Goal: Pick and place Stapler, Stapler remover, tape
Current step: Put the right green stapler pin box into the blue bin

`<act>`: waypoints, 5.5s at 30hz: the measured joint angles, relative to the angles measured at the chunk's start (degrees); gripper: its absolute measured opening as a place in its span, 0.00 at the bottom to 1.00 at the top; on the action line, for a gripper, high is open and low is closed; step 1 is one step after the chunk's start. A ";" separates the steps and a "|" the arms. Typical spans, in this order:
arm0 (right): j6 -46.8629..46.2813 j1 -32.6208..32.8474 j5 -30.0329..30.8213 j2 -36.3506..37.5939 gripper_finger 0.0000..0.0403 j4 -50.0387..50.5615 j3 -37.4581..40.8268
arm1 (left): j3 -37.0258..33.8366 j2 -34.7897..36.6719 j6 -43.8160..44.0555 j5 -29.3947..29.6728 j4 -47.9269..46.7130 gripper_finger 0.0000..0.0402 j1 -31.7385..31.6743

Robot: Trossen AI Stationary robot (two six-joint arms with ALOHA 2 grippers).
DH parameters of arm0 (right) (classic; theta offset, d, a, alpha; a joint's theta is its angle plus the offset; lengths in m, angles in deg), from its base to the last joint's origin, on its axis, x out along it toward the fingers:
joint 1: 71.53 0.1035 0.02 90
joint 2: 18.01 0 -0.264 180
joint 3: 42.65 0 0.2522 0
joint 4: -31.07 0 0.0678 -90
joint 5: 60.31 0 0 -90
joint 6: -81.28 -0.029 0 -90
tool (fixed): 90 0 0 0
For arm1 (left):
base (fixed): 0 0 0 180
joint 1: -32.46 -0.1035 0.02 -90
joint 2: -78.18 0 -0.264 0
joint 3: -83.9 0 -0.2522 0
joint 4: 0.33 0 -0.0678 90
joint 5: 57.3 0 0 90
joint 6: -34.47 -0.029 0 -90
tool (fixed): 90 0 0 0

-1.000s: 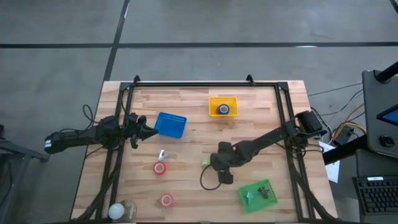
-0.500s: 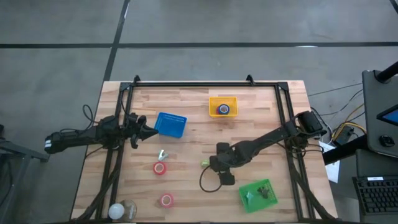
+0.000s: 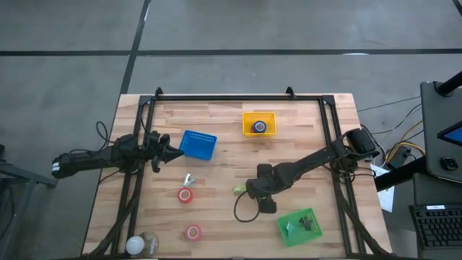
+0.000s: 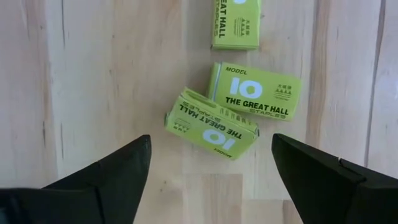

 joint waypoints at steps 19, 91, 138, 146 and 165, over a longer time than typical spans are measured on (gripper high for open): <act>-0.73 0.02 0.02 4.25 0.81 1.08 0.04 | -0.02 0.02 0.02 0.01 -0.02 0.06 0.02; -17.87 1.75 6.74 -1.07 0.81 -8.89 7.58 | 0.16 0.04 -8.86 0.92 0.06 0.06 -0.04; 0.63 2.72 2.39 -1.01 0.55 -11.76 3.03 | 0.20 -0.89 16.05 4.30 12.79 0.06 0.38; 6.21 2.92 3.64 -0.84 0.57 -10.74 -3.79 | 0.20 -4.71 17.48 5.80 15.51 0.19 0.39; 26.20 1.10 26.17 -0.64 0.57 -11.96 -15.22 | 7.82 -30.14 17.77 16.66 27.98 0.56 9.30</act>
